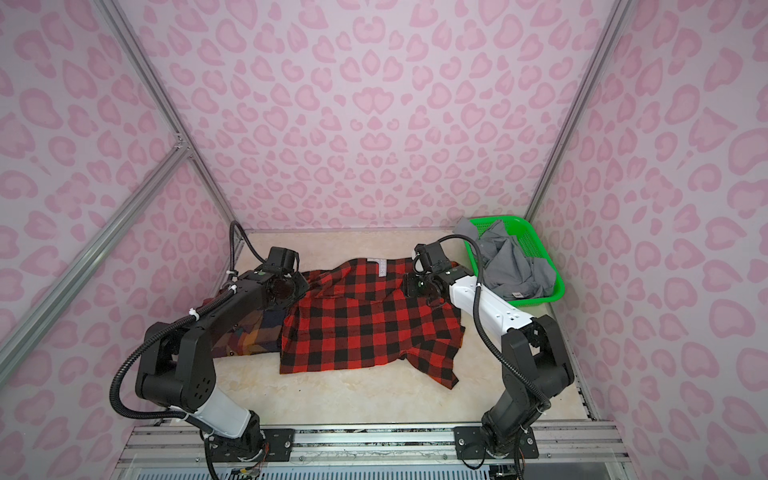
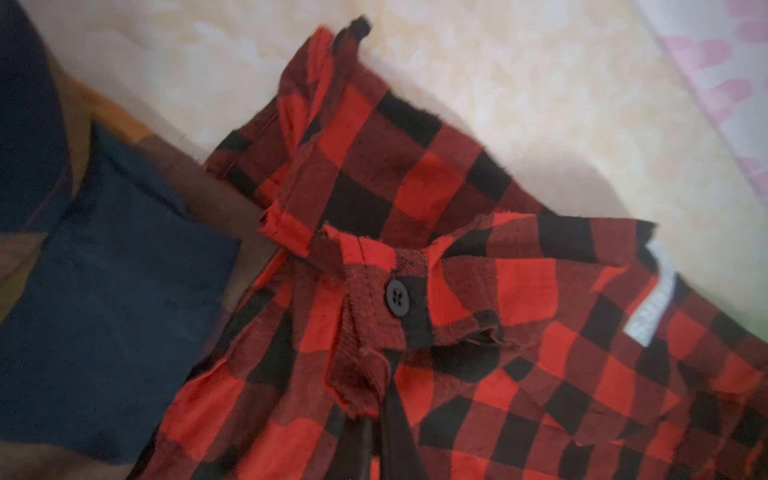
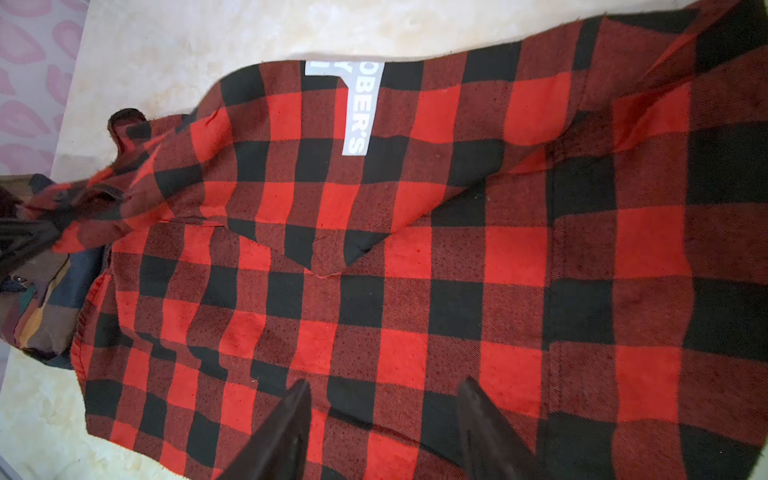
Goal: Fold and stack the long sleeve shirts
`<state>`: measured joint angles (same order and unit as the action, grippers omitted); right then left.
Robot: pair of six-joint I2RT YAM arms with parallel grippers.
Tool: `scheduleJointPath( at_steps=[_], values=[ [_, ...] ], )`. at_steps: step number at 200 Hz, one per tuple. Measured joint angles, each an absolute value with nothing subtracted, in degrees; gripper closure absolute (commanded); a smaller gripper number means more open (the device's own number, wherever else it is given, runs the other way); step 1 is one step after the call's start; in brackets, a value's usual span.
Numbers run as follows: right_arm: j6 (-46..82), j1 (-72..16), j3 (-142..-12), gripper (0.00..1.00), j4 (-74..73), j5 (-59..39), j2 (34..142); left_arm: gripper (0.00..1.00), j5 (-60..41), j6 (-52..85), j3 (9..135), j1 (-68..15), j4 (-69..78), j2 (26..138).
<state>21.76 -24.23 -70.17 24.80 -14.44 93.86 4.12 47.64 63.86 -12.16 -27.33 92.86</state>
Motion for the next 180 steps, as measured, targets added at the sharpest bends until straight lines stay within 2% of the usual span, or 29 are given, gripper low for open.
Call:
scheduleJointPath(
  at_steps=[37,76,95,143,153,159,180],
  values=[
    [21.6,-22.7,-70.7,0.44,25.3,-13.7,94.1,0.96,6.7,48.3,59.8,-12.2,-25.7,91.7],
    [21.6,-21.5,-75.0,0.47,26.2,-12.4,97.5,0.97,8.5,48.2,59.9,-12.2,-24.6,95.3],
    [21.6,-20.1,-78.0,0.51,26.5,-12.0,100.3,0.92,9.6,47.8,61.2,-12.4,-24.2,96.9],
    [22.1,-17.6,-88.0,0.65,27.1,-11.7,110.1,0.71,12.6,46.6,60.8,-12.7,-22.6,99.2],
    [22.3,-17.3,-90.4,0.66,26.7,-12.2,112.9,0.65,12.9,46.4,60.4,-12.7,-22.5,99.6],
    [22.3,-17.1,-91.8,0.66,26.9,-12.2,114.7,0.56,13.1,46.4,60.2,-12.7,-22.5,99.8],
    [22.9,-16.3,-95.8,0.68,27.5,-12.0,120.3,0.48,14.1,46.4,59.4,-12.7,-22.5,99.9]
  ],
)
